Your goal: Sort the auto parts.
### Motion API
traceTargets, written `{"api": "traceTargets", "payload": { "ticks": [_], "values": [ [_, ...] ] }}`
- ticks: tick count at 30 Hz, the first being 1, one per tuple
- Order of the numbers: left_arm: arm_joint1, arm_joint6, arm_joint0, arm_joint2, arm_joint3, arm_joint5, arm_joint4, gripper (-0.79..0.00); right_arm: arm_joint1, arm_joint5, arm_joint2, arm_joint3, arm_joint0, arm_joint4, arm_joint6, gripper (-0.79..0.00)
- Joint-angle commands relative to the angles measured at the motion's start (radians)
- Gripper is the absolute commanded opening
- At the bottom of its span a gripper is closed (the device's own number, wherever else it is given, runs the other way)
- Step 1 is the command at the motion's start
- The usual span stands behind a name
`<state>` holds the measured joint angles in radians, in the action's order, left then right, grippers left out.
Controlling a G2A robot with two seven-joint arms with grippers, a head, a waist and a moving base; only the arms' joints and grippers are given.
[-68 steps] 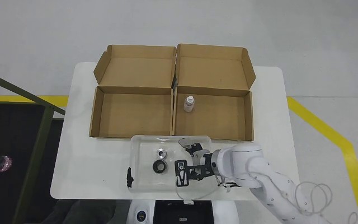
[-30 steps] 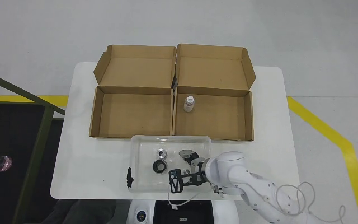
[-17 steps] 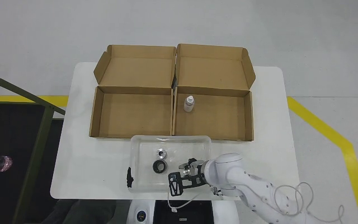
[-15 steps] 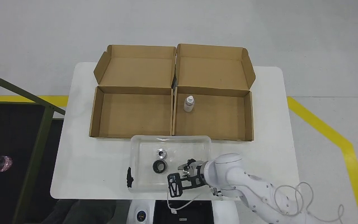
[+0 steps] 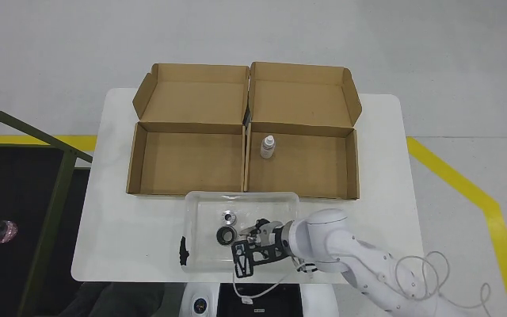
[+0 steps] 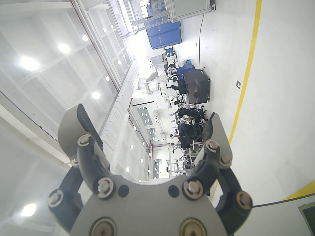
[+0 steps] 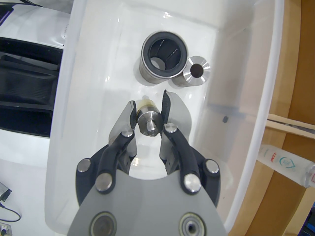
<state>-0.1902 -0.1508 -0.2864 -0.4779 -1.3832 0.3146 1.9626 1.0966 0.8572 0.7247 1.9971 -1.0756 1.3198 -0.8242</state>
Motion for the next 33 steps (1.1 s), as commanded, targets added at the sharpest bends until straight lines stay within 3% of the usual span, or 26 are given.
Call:
{"api": "traceTargets", "payload": {
  "ticks": [1, 14, 25, 33],
  "values": [
    [0.0, 0.0, 0.0, 0.0, 0.0, 0.0, 0.0, 0.0, 0.001, 0.003, 0.005, -0.002, 0.009, -0.003, 0.03, -0.785],
    [0.0, 0.0, 0.0, 0.0, 0.0, 0.0, 0.0, 0.0, -0.004, 0.029, 0.097, -0.019, 0.039, -0.127, 0.263, -0.785],
    [0.0, 0.0, 0.0, 0.0, 0.0, 0.0, 0.0, 0.0, -0.015, 0.001, 0.223, -0.018, 0.038, -0.107, 0.478, -0.785],
    [0.0, 0.0, 0.0, 0.0, 0.0, 0.0, 0.0, 0.0, -0.034, 0.007, 0.348, 0.016, 0.002, -0.117, 0.56, -0.785]
  ]
}}
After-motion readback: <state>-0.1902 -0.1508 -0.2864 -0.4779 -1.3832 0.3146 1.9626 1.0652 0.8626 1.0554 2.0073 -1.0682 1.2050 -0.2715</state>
